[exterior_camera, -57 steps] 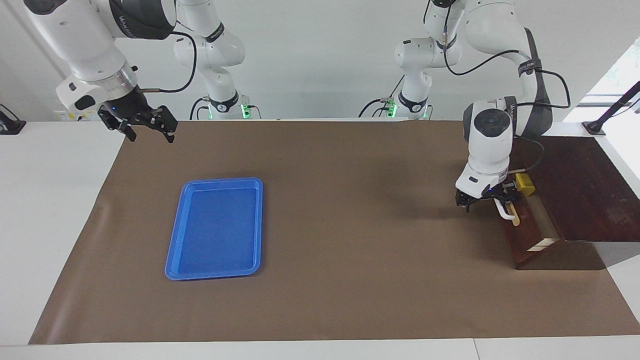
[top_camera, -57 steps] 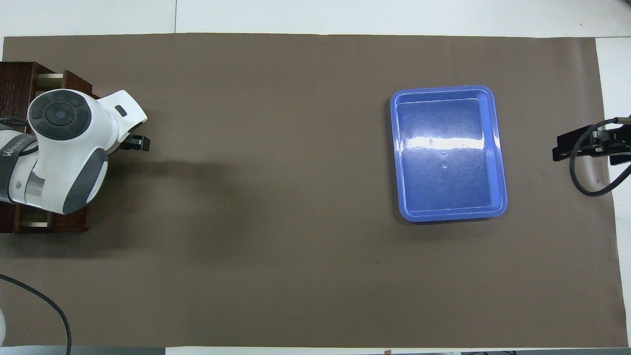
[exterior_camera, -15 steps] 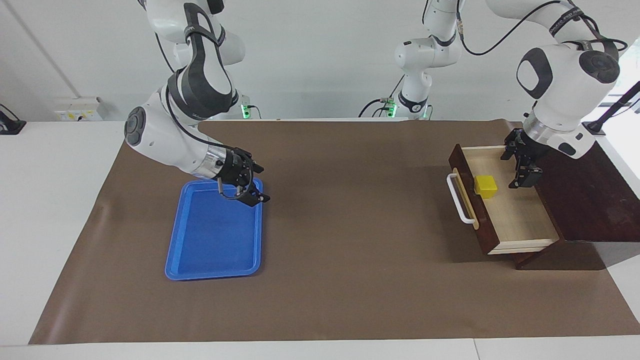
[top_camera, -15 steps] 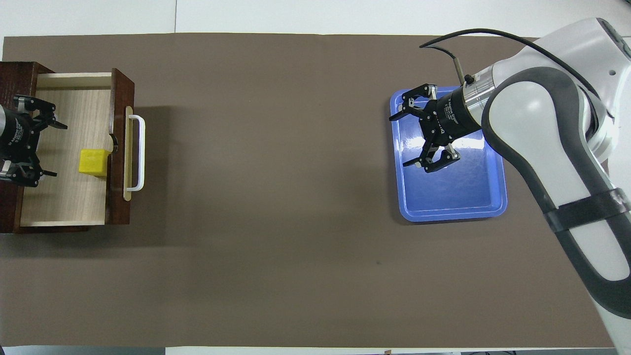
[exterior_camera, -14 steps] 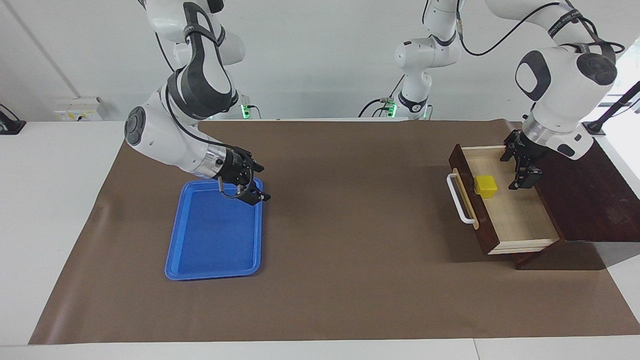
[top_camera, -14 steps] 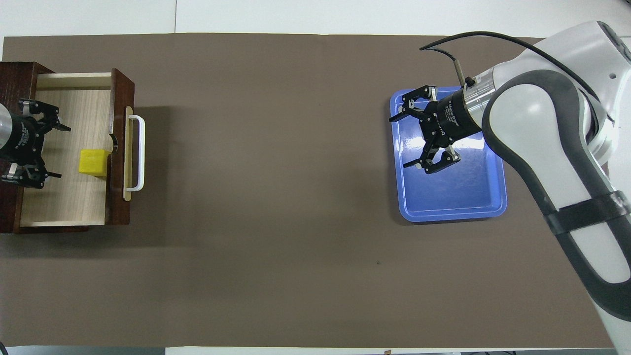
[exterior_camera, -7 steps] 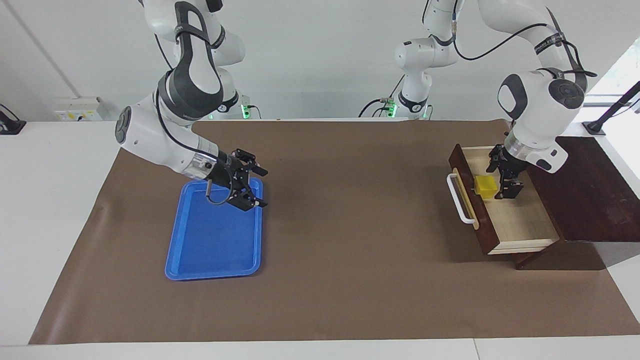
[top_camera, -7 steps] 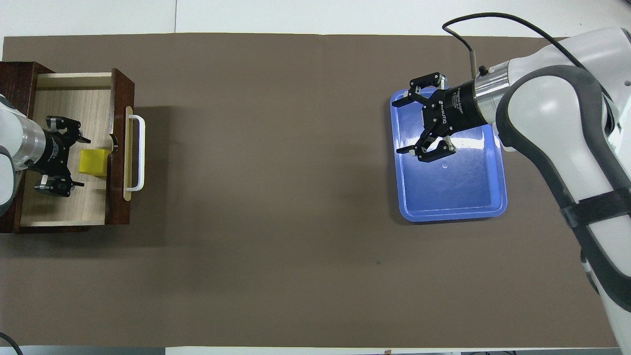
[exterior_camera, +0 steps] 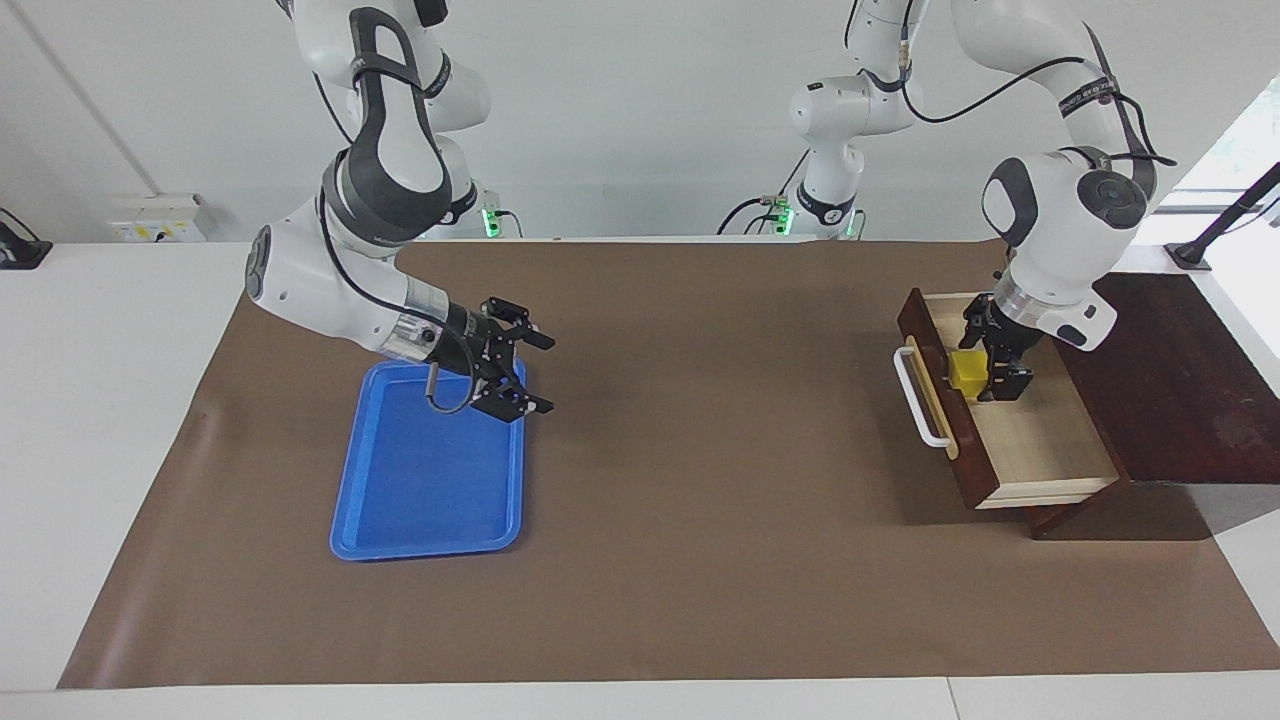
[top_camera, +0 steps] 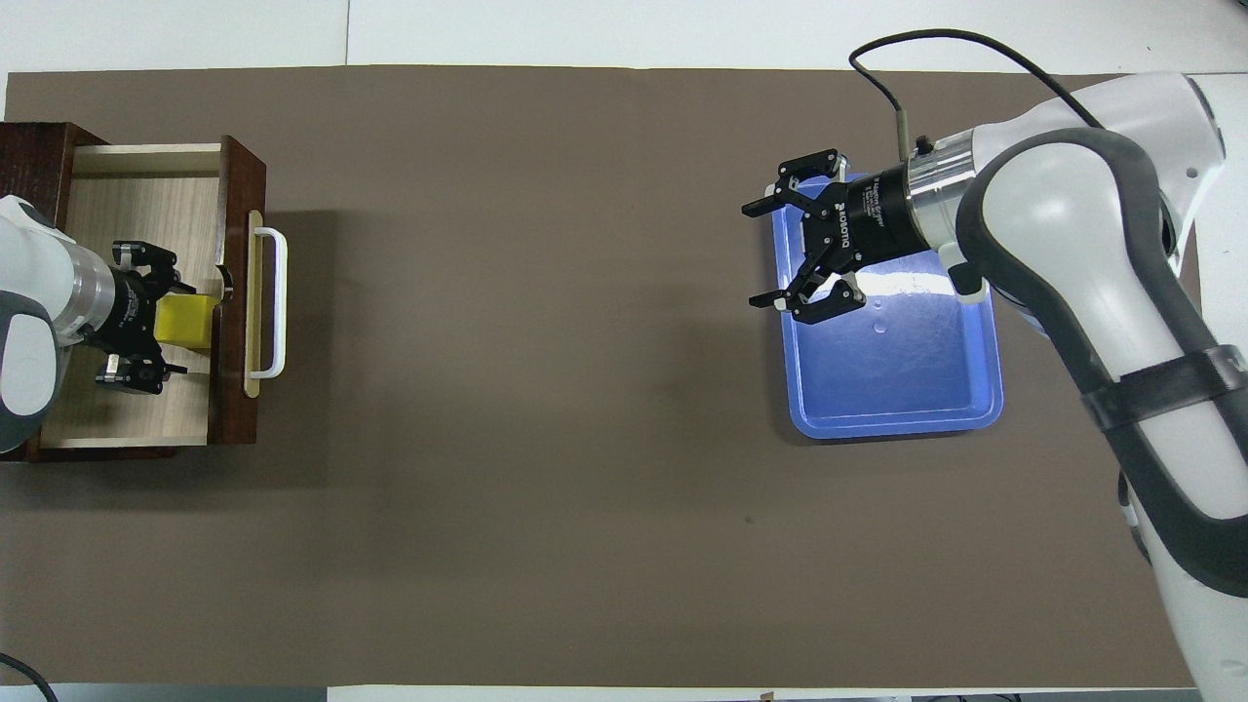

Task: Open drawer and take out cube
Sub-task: 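Reach the left gripper into the drawer while the right gripper moves over the tray, then grasp the yellow cube in the drawer with the left gripper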

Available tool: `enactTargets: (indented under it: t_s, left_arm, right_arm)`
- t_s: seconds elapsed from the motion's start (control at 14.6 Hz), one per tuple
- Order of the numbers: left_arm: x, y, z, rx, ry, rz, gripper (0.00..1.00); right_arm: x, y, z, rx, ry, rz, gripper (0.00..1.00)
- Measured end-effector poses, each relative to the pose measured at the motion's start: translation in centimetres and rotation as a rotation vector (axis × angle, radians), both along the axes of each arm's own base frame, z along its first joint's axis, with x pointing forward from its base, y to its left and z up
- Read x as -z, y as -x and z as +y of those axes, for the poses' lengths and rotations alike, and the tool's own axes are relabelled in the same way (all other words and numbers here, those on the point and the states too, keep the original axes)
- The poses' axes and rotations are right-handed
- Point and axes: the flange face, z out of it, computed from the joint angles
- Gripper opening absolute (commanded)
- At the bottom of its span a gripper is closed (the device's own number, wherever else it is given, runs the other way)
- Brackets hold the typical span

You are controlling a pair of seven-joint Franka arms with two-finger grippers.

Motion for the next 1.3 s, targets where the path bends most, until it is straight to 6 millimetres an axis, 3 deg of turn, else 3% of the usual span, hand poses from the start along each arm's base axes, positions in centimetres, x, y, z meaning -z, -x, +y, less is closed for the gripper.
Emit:
enactTargets:
  t_s: [0.07, 0.14, 0.55, 0.68, 0.96, 1.16, 1.3]
  left_arm:
    - [0.0, 0.0, 0.1, -0.009, 0.000, -0.003, 0.07]
    - [-0.1, 0.0, 0.2, -0.023, 0.000, -0.006, 0.00]
    - [-1.0, -0.4, 0.5, -0.050, 0.006, -0.015, 0.00]
    - [-3.1, -1.0, 0.5, -0.056, 0.006, 0.005, 0.00]
    - [-9.4, -3.4, 0.3, -0.066, 0.018, 0.054, 0.00]
    - [-9.9, -4.2, -2.3, -0.122, 0.040, 0.079, 0.00]
    - [-9.3, -4.2, -6.6, -0.169, 0.034, 0.088, 0.00]
  right_arm:
    - [0.7, 0.0, 0.8, -0.011, -0.002, 0.002, 0.99]
    - [1.1, 0.0, 1.3, -0.015, -0.001, 0.004, 0.99]
    - [1.4, 0.0, 1.3, -0.045, -0.005, -0.026, 0.99]
    - [1.5, 0.0, 1.1, -0.072, -0.012, -0.046, 0.99]
    - [1.4, -0.3, 1.3, -0.088, -0.056, -0.063, 1.00]
    - [1.3, -0.3, 1.8, -0.087, -0.071, -0.064, 0.99]
    - [1.3, -0.3, 1.9, -0.087, -0.073, -0.063, 0.99]
